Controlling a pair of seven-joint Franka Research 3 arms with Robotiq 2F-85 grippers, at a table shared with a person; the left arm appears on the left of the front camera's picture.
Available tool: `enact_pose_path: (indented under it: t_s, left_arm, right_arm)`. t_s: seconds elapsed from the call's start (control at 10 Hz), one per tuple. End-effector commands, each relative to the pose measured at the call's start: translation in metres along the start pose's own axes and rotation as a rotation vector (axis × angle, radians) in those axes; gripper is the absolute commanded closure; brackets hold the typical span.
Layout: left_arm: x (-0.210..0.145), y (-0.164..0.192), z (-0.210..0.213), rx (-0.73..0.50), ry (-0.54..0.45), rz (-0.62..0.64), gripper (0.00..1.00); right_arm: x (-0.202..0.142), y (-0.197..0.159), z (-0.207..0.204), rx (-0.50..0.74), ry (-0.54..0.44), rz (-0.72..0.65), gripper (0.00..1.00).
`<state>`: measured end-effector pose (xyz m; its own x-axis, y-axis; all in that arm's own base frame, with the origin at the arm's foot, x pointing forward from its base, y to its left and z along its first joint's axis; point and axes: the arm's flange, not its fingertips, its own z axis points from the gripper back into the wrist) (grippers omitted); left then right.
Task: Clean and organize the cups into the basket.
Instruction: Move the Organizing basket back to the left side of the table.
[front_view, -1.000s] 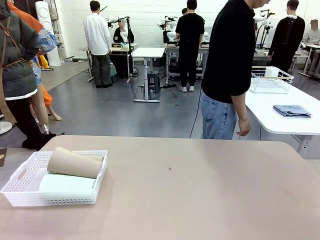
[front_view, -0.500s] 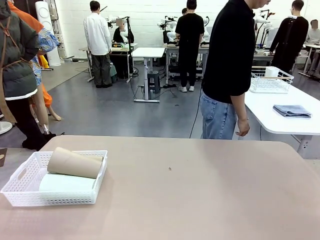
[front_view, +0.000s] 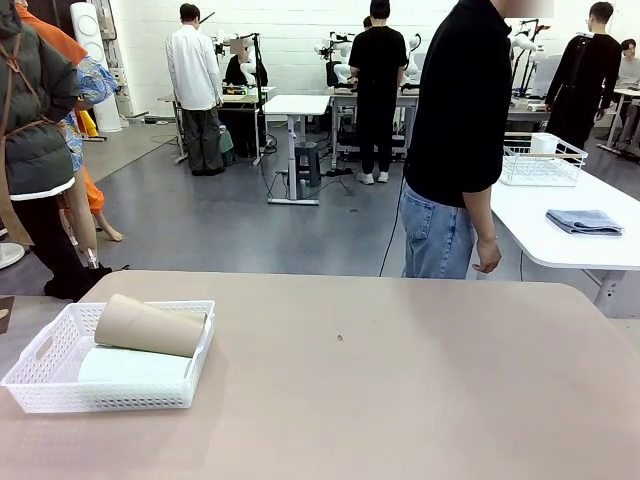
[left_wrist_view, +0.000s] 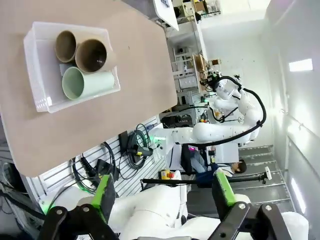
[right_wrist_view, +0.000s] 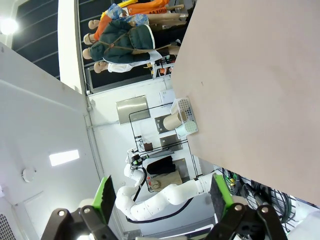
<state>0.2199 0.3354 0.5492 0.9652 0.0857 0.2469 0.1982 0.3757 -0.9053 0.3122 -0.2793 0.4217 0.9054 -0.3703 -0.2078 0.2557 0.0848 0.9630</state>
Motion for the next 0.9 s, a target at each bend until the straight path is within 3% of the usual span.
enact_pose_path:
  t_s: [0.0, 0.8]
  left_arm:
    - [-0.001, -0.012, 0.013, 0.043, -0.005, -0.029, 0.00]
    - [-0.002, -0.009, 0.006, 0.014, -0.011, -0.022, 0.00]
  right_arm:
    - [-0.004, 0.000, -0.001, 0.008, 0.003, -0.001, 0.00]
    - [-0.004, 0.000, -0.001, 0.008, 0.003, -0.001, 0.00]
